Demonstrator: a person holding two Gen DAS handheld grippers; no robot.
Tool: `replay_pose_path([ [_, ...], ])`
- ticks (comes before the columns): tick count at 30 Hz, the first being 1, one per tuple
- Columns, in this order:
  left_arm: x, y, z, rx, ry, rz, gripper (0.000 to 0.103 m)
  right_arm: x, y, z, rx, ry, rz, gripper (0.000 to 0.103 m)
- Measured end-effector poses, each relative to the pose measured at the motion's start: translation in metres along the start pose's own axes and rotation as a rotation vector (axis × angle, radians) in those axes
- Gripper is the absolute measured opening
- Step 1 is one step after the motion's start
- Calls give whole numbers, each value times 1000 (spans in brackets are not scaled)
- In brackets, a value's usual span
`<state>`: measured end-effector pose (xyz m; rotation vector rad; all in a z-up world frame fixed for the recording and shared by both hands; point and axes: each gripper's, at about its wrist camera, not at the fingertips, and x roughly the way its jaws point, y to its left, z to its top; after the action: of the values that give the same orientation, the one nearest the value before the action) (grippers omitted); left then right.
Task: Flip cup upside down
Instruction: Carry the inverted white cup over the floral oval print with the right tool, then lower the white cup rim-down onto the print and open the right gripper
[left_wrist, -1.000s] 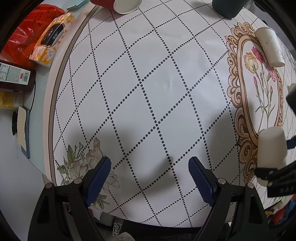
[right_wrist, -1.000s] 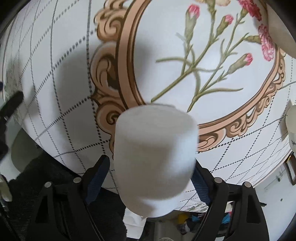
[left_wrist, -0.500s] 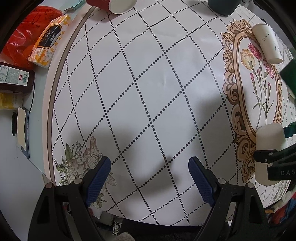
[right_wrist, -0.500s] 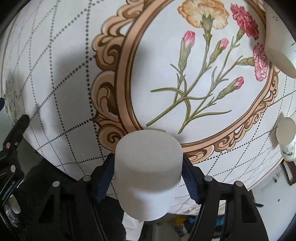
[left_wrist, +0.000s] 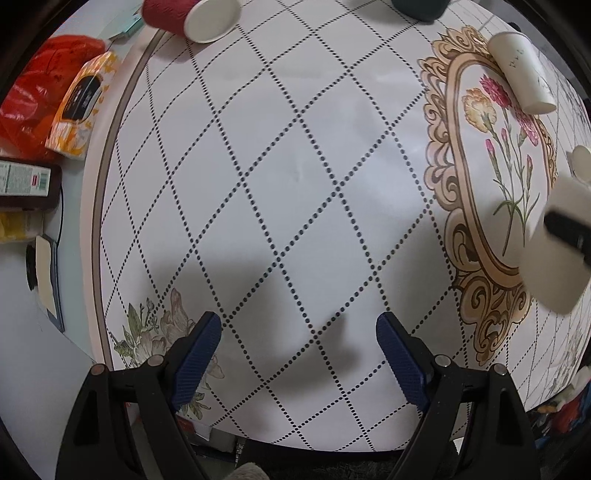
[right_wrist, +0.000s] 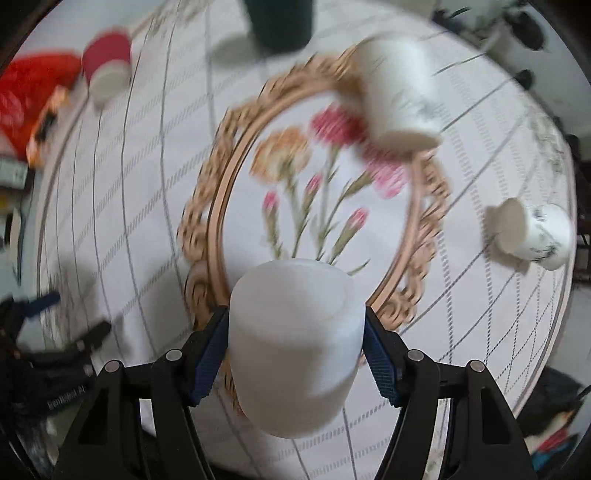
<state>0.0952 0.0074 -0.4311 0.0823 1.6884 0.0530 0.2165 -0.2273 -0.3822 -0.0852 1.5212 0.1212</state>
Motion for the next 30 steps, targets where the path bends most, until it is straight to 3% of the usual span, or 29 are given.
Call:
replay_pose_path([
  [5,-1,-3,13,20,9,-25,86,-18,-10,-12,104,-232,-25,71],
  [11,-7,-10,34,47,12,-18,86,-12,17,-31,117,-385,-60,71],
  [14,-10,-14,41,60,10,-17,86,-12,32,-42,112,-395,-68,71],
  [27,-28,-24,69,121,-22,-20,86,-2,34,-66,159,-324,-59,72],
  [28,-29,-25,71,125,-27,-20,86,-3,34,-67,165,-322,-65,75],
  [30,-35,-27,74,137,-42,-19,86,-7,34,-69,179,-314,-59,90],
])
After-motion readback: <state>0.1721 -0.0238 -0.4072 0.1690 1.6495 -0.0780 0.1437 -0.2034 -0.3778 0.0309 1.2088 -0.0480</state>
